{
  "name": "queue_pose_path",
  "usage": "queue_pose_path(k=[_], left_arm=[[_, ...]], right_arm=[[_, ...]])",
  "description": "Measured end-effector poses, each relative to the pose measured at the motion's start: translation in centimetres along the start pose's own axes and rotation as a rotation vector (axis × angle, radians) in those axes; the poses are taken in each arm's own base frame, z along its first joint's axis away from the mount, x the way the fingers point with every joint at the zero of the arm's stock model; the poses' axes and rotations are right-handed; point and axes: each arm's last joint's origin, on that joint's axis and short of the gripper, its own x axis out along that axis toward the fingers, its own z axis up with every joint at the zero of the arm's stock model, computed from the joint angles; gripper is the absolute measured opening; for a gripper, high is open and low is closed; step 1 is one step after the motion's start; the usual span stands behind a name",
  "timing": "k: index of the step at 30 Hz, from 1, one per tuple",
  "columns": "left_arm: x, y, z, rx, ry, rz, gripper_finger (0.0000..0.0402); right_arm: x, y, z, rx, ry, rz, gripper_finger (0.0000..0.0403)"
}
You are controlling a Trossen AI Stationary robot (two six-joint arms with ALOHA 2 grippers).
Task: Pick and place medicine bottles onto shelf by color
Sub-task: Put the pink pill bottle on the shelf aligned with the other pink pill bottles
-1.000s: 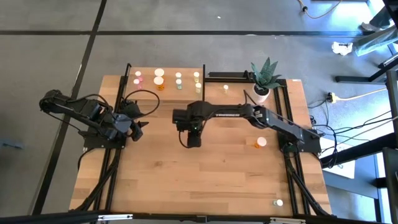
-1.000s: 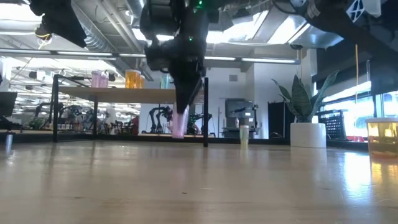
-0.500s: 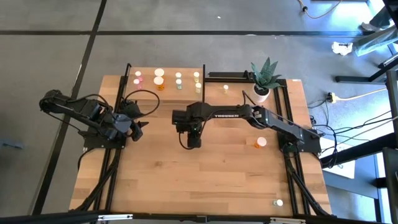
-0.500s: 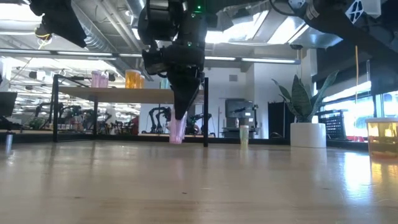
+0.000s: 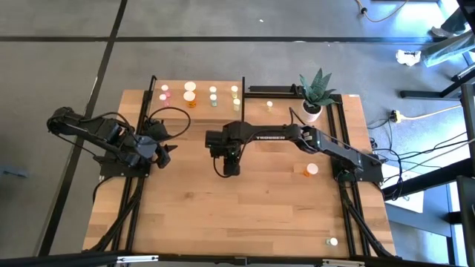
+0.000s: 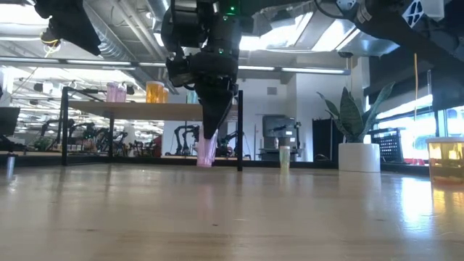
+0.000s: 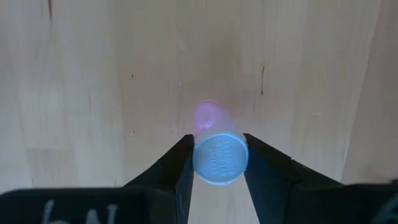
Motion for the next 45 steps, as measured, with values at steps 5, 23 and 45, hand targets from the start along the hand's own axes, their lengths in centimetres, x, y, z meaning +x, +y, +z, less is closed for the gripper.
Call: queue_pose_path(k=[5, 23, 45], left_arm=[[0.0, 0.0, 0.0, 0.0, 0.0, 0.0, 0.019], [0.0, 0.0, 0.0, 0.0, 0.0, 0.0, 0.019], [0.2, -1.4, 1.0, 0.094, -0.044, -0.142, 0.019]], right_arm=[[0.0, 0.0, 0.0, 0.0, -0.001, 0.0, 0.0129], [0.0, 0.0, 0.1, 0.001, -0.01, -0.001, 0.0156], [-7.1, 0.5, -1.0, 0.056, -0.118, -0.005, 0.0156]])
